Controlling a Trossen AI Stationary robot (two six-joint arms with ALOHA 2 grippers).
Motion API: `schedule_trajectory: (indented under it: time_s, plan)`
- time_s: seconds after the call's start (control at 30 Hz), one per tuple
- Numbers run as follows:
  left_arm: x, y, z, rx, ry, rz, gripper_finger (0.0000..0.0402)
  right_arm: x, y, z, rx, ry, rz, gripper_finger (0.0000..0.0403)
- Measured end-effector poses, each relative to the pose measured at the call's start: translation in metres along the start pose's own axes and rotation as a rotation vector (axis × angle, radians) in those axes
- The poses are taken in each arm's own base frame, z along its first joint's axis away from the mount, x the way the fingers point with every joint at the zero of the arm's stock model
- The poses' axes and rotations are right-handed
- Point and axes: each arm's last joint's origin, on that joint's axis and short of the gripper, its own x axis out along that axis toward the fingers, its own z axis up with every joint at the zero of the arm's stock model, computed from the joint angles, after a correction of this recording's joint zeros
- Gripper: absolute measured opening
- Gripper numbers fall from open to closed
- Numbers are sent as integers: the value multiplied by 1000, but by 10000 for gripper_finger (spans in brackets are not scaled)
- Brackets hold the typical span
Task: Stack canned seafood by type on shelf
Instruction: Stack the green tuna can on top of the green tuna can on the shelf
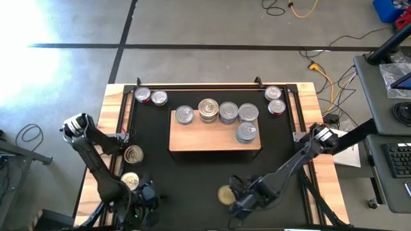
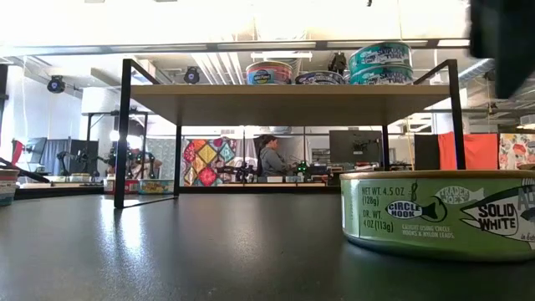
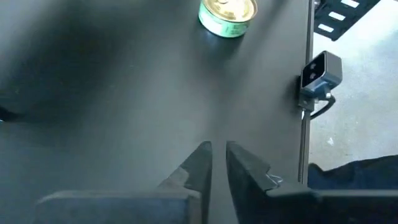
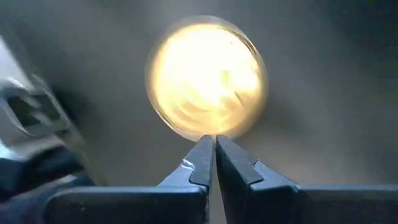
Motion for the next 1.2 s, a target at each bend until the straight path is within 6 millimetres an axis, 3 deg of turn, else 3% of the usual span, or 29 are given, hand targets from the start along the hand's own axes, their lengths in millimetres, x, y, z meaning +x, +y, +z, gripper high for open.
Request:
schedule_trajectory:
  time_s: [0.17,0.3,0.5,0.73,0.97,1.2]
  plan:
    - [24,-5,-5,-20,-1,20,78,3,-14,-14,-75,48,-140,12]
    - [43,-6,-9,-34,24,37,133,19,-27,-18,-97,46,-214,12]
    - [69,-8,-12,-42,-24,-3,223,45,-29,-17,-99,7,-149,12]
    - [108,-5,-12,3,144,-74,313,48,-19,-16,-108,-27,-48,12]
    - [117,-6,-6,-11,136,-62,371,48,-16,-14,-144,-42,-18,12]
    - [121,-1,-7,67,31,0,387,53,-11,-11,-211,-59,18,12]
